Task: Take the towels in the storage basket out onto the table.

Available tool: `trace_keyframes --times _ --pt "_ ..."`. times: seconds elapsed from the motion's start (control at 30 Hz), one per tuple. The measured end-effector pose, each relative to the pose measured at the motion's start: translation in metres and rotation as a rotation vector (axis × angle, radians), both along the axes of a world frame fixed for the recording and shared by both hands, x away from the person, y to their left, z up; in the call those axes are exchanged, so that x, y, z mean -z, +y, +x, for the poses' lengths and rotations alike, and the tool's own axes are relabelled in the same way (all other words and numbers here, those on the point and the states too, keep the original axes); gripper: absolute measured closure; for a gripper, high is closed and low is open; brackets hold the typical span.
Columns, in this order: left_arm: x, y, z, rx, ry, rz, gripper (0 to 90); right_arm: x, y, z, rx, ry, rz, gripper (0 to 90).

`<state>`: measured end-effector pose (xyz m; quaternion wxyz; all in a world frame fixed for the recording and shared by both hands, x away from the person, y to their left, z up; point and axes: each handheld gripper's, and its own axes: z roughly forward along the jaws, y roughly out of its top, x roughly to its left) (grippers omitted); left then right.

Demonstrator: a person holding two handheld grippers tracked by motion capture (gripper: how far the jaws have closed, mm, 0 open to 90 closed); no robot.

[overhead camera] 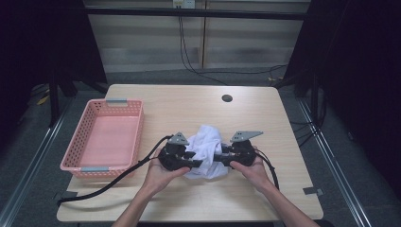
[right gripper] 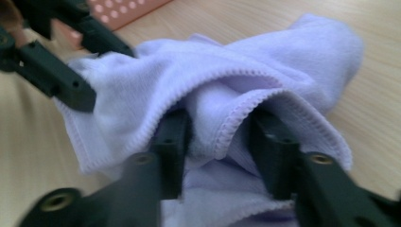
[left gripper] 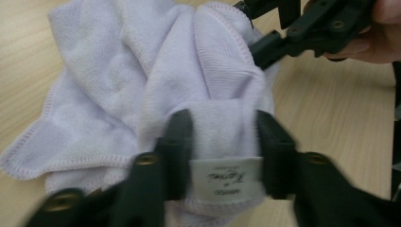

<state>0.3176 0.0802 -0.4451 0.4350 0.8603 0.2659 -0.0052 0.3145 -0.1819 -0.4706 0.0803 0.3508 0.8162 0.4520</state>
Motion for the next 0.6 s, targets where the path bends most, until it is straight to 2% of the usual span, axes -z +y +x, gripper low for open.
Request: trace_keyframes --times 0.07,0.1,0.13,0.2,0.23,0.27,0.3,0.33,0.37,0.43,0.47,0.5,0.53,0.6 --pt "-0.005 0.006 0.001 -0.004 -0.003 -0.020 75.2 -0.003 -0.003 -0.001 0.018 -0.008 0.019 78.9" --pt "-0.008 0.009 0.000 -0.005 -0.005 -0.043 75.9 -0.006 -0.006 -0.001 0.027 -0.016 0.032 81.4" --pt "-0.011 0.011 0.000 -0.004 -0.002 -0.069 76.4 -0.010 -0.010 -0.002 0.033 -0.024 0.045 82.3" --pt "-0.019 0.015 -0.002 -0.010 -0.024 -0.094 77.3 -0.019 -0.018 -0.002 0.039 -0.033 0.084 83.0" --pt "-0.023 0.018 -0.003 -0.012 -0.028 -0.117 78.2 -0.024 -0.021 -0.002 0.042 -0.044 0.090 83.2" --pt "-0.023 0.018 -0.003 -0.012 -0.028 -0.117 78.9 -0.024 -0.021 -0.002 0.042 -0.044 0.090 83.2" --pt "-0.030 0.023 -0.005 -0.014 -0.037 -0.155 78.9 -0.029 -0.024 -0.002 0.050 -0.055 0.092 83.4" --pt "-0.038 0.027 -0.007 -0.027 -0.061 -0.167 80.7 -0.038 -0.035 0.000 0.095 -0.082 0.084 83.6" --pt "-0.042 0.031 -0.008 -0.034 -0.070 -0.177 81.2 -0.040 -0.039 0.001 0.113 -0.085 0.089 83.7" --pt "-0.049 0.038 -0.009 -0.045 -0.069 -0.211 81.6 -0.043 -0.052 0.004 0.154 -0.086 0.101 83.9" --pt "-0.049 0.038 -0.009 -0.045 -0.069 -0.211 81.6 -0.043 -0.052 0.004 0.154 -0.086 0.101 83.9" --pt "-0.054 0.042 -0.011 -0.059 -0.092 -0.203 81.6 -0.045 -0.058 0.005 0.184 -0.094 0.101 84.1" --pt "-0.060 0.046 -0.012 -0.071 -0.105 -0.227 81.6 -0.053 -0.071 0.010 0.227 -0.112 0.100 84.3" --pt "-0.071 0.053 -0.014 -0.082 -0.126 -0.252 81.6 -0.063 -0.080 0.014 0.258 -0.133 0.098 84.4"
